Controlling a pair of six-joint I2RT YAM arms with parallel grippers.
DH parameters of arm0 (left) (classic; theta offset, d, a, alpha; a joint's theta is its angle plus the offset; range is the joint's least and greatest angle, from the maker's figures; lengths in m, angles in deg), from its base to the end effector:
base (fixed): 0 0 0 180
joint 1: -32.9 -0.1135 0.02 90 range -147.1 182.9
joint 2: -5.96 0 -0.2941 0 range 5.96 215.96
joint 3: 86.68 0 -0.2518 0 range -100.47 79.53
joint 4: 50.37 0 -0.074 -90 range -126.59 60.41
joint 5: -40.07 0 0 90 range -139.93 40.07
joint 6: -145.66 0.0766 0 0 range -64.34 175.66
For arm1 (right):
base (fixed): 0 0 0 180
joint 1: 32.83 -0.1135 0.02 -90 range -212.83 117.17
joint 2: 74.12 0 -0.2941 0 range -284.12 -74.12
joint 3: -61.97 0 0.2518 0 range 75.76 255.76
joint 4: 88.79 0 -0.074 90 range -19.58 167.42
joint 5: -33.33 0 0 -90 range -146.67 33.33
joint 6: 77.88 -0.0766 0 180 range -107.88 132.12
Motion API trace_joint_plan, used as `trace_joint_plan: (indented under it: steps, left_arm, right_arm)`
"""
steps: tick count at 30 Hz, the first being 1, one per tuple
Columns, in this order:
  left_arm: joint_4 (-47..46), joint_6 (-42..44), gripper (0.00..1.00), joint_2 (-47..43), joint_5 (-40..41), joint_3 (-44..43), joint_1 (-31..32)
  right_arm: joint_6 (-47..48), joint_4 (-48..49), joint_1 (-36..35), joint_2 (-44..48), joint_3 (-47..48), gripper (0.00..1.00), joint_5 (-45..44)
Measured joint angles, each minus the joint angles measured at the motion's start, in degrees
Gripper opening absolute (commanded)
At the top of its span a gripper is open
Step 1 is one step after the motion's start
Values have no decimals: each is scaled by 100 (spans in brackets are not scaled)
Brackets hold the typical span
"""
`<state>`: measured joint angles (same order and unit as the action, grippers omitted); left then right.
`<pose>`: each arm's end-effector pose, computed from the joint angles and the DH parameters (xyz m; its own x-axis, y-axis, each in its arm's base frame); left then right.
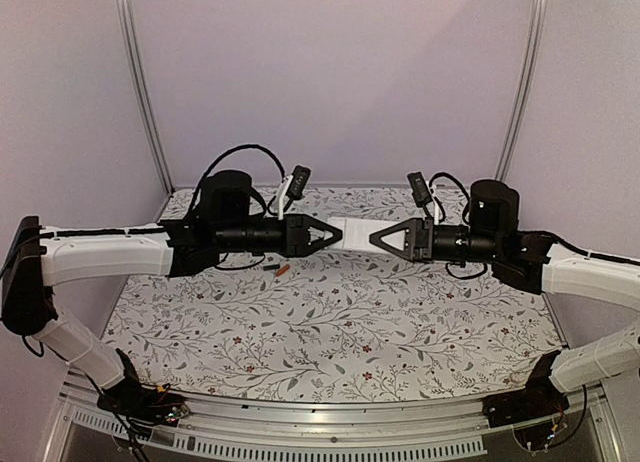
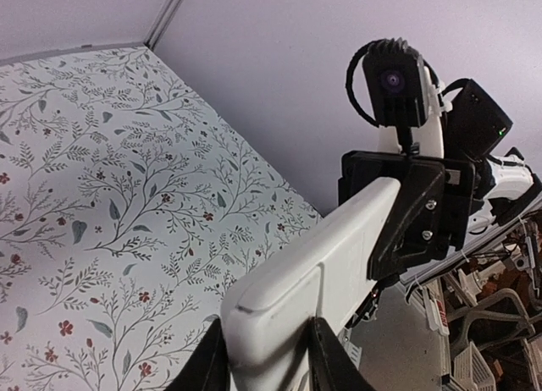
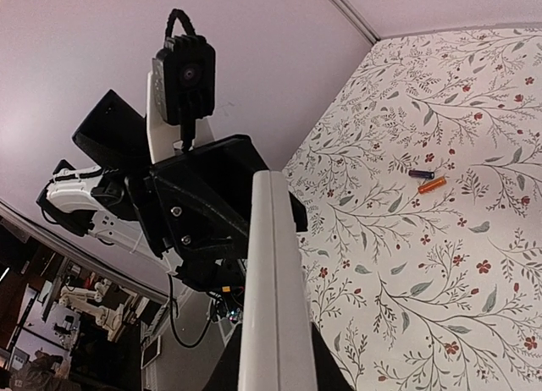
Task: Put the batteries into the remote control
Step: Remove the battery cover from the remote control.
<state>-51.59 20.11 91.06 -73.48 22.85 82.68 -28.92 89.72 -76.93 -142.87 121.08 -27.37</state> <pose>0.2212 -0.3090 0.3095 -0.6747 -0.0275 -0.7376 0.6866 0.3431 -0.6410 0.1892 0.2356 0.3183 -0.7294 0.0905 -0.6780 -0.6268 0.3085 0.7155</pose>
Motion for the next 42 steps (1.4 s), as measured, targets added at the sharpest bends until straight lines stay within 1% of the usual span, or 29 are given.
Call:
trace_joint_plan:
  steps: [3,6,7,9,10,11,21,25,30,31,39,42]
  left_arm:
    - [-13,-79,22,0,-85,-9,-42]
    - [-22,-118,23,0,-170,-9,-81]
    - [-33,-129,27,0,-195,-9,-98]
    - [-66,-157,38,0,-271,-7,-125]
    - [-83,-170,41,0,-297,-7,-129]
    - [-83,-155,41,0,-291,-7,-129]
    - [35,-48,21,-61,-205,-4,-129]
    - [120,-48,18,-160,-232,-7,-125]
    - [219,-17,2,-205,-243,-7,-116]
    - [236,-9,0,-205,-249,-7,-116]
    - [223,-13,0,-203,-304,-4,-118]
    - [175,-35,9,-195,-352,-4,-116]
  right_arm:
    - [55,31,31,4,0,0,48]
    - [66,31,31,22,-2,0,70]
    - [74,28,31,33,-4,0,81]
    - [76,28,31,50,-7,0,90]
    - [70,31,31,57,-9,0,94]
    - [57,33,28,57,-9,0,105]
    - [44,17,35,63,-17,0,109]
    - [109,20,42,116,-24,0,129]
    - [205,-74,42,151,-22,0,66]
    - [229,-103,42,151,-22,0,39]
    - [361,-317,50,184,33,0,-46]
    - [389,-420,50,221,66,0,-70]
